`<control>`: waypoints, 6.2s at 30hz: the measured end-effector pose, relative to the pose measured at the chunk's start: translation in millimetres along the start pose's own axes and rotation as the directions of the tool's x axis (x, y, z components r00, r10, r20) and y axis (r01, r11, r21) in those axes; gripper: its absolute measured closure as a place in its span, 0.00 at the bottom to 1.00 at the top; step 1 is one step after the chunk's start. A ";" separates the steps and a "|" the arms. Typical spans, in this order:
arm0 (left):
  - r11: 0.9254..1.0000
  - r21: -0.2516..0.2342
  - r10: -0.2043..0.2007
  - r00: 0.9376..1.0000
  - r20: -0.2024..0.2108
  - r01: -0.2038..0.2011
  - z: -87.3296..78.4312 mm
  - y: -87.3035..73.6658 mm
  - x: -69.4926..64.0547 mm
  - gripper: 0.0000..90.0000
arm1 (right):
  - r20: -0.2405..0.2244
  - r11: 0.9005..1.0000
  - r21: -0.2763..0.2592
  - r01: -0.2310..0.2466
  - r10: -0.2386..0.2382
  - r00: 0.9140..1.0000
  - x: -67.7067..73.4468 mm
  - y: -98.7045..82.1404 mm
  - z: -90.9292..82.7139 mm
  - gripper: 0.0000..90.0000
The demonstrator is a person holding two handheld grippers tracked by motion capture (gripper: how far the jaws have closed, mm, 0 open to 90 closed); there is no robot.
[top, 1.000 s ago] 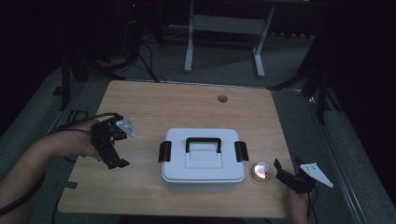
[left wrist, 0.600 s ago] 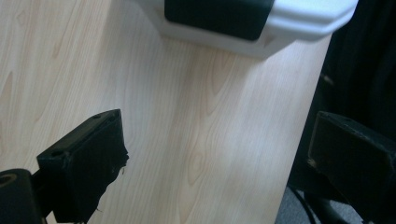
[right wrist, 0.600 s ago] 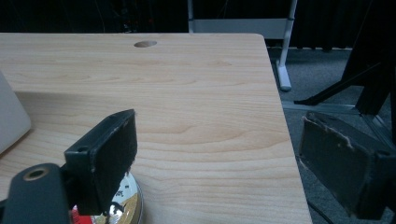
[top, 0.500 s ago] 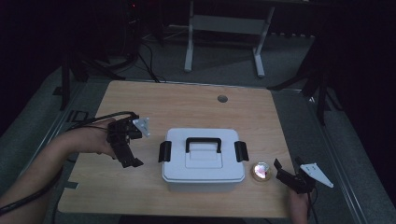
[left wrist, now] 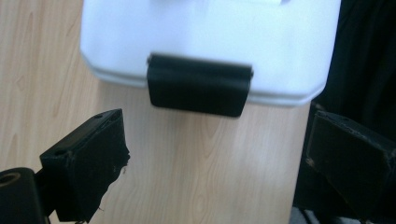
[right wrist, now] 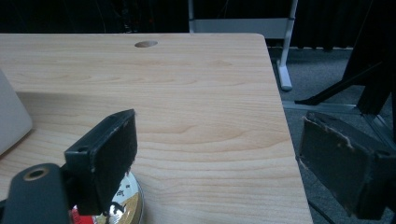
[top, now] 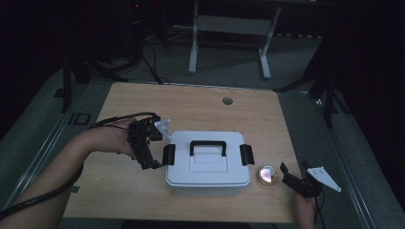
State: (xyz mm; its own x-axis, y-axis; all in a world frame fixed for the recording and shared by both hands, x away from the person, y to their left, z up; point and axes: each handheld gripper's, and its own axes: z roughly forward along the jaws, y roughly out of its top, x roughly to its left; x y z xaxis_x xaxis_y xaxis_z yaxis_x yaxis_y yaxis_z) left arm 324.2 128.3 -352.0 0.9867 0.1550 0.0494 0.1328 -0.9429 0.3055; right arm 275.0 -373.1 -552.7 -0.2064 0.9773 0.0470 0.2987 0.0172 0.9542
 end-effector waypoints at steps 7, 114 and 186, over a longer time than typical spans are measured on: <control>0.999 0.005 0.037 0.999 -0.001 -0.037 7.1 22.1 0.6 0.05 | -0.003 1.000 -0.001 -0.006 0.006 1.000 -0.2 0.0 -0.2 0.13; 0.993 0.107 -0.037 0.999 -0.029 0.040 -45.8 32.9 19.7 0.92 | -0.010 1.000 0.001 -0.013 0.013 1.000 -1.0 0.0 -0.3 0.13; 0.809 0.099 -0.582 0.813 0.005 0.579 80.5 -220.2 44.6 0.38 | -0.070 0.994 0.093 -0.049 0.056 0.996 -9.5 6.1 4.4 0.13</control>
State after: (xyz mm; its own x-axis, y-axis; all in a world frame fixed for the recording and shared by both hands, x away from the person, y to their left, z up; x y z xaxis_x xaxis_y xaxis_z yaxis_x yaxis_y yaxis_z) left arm 346.5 319.2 -493.6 0.7253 0.6735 -0.1428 0.6881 -0.7025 0.1819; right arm 282.8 -381.3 -548.6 -0.2539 0.9597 0.1208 0.3940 -0.0114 0.9190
